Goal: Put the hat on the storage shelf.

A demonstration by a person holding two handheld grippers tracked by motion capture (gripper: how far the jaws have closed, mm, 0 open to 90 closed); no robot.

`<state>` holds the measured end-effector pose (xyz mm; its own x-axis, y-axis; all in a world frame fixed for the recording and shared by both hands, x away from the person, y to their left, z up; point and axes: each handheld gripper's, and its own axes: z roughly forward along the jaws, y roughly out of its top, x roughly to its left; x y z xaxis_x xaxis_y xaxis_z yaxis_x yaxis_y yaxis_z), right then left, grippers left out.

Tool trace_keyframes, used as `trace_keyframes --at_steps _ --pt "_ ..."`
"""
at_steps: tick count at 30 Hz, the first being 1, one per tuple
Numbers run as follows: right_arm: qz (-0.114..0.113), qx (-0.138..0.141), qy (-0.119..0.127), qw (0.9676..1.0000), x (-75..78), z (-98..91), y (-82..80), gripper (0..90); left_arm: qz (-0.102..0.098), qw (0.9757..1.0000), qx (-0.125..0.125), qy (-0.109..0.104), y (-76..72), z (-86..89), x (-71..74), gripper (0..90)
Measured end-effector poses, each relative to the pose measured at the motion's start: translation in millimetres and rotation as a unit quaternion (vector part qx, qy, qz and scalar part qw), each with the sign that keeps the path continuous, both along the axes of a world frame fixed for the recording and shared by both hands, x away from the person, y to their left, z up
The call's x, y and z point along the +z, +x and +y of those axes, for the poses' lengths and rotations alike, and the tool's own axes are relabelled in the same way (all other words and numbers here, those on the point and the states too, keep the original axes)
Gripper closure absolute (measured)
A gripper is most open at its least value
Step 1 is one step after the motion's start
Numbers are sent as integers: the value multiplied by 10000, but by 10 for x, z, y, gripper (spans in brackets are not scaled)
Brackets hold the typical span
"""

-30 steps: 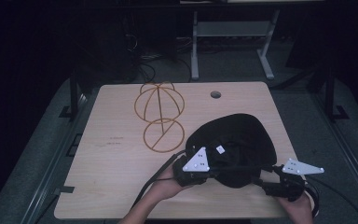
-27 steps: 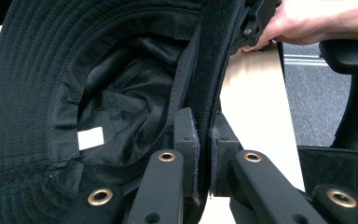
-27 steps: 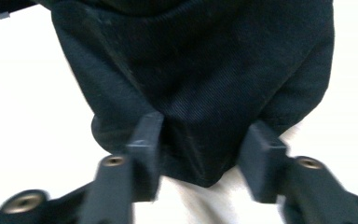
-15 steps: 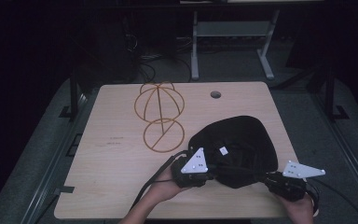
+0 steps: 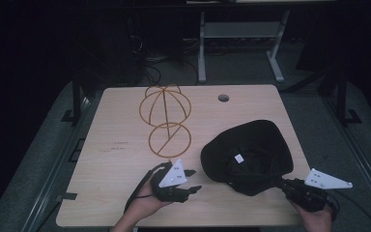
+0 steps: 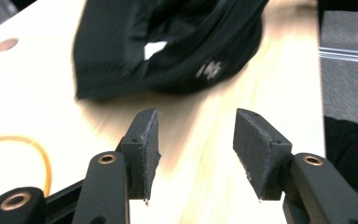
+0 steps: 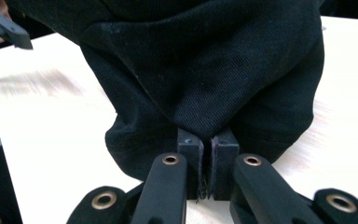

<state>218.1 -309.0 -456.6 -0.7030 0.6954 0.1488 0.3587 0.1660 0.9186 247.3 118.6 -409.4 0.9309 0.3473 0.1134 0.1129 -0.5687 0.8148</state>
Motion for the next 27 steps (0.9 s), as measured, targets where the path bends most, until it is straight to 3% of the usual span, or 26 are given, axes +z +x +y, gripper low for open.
trace_keyframes --at_steps 3,4,7,11,15,22,27 --pt "-40 -81 6 10000 19 -7 -4 861 36 9998 205 -54 17 155 -104 470" --pt "-65 -89 -27 9999 30 -4 -2 861 43 9995 308 66 32 210 -169 440" --pt "-87 -98 -31 9999 45 0 -6 861 113 9988 461 86 57 243 -223 402" --pt "-196 -59 -122 9997 84 22 -35 862 64 9981 603 143 83 255 -283 346" --pt "-272 -41 -55 9996 124 23 -37 862 52 9976 666 184 103 270 -314 340" --pt "-308 -2 -27 9995 248 32 19 867 108 9963 848 -39 131 364 -304 330" --pt "-290 -60 58 9995 351 15 71 869 113 9956 926 -47 153 401 -306 325"
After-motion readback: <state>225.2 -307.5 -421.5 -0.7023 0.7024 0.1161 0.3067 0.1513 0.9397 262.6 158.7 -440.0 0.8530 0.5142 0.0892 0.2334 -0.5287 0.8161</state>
